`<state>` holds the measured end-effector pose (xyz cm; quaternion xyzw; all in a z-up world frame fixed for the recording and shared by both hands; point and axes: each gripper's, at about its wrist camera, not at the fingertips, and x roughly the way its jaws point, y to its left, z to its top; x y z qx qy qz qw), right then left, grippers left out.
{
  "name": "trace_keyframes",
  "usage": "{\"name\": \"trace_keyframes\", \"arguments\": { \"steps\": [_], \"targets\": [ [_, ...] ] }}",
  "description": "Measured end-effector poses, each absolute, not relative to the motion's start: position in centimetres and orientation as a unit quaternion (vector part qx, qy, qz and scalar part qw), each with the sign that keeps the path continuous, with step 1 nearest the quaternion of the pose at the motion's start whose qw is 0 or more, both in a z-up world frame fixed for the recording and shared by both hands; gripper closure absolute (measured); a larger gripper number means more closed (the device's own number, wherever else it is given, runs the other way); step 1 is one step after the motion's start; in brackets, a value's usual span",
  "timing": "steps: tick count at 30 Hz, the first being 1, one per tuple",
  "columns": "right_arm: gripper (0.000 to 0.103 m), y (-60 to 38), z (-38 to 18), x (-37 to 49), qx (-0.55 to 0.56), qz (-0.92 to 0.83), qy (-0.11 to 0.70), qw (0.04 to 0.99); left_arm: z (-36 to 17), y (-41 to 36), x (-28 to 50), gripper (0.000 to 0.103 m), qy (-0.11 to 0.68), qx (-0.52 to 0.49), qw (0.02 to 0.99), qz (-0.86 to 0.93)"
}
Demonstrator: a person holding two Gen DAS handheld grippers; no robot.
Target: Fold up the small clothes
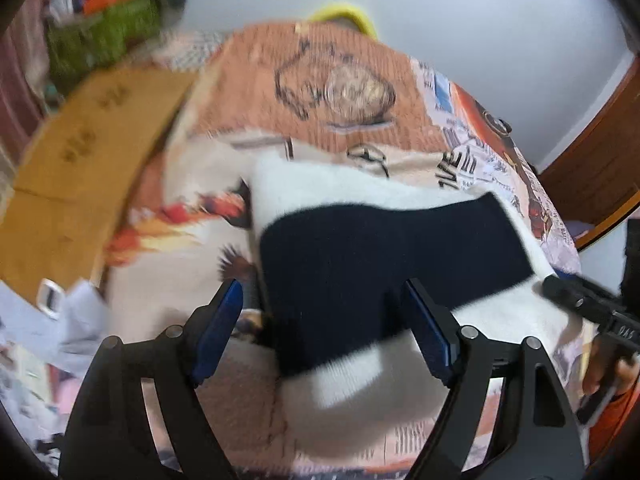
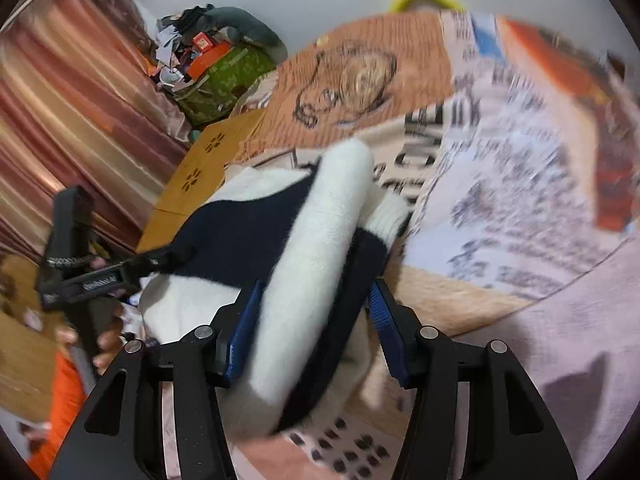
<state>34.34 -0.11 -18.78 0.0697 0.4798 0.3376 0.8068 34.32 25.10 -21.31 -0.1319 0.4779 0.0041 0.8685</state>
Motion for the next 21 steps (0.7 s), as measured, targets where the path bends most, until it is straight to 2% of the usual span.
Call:
{"name": "trace_keyframes", "arguments": {
  "steps": [5,14,21],
  "targets": [
    [0.051,-1.5,-13.2,31.5,0.052,0.344,0.406,0.845,-14.7,23.7,30.0,0.022,0.412,-0.113,0.904,0.025],
    [0.051,-3.8,-2.3,22.6,0.060,0.381,0.241,0.890,-1.6,17.3,18.7,0.022,0.238,-0.058,0.969,0.027],
    [0.051,-5.8,2.1,14.8,0.052,0.384,0.135,0.912,2.8,12.4,9.5,0.021,0.124,-0.016,0.991,0.045]
  ]
}}
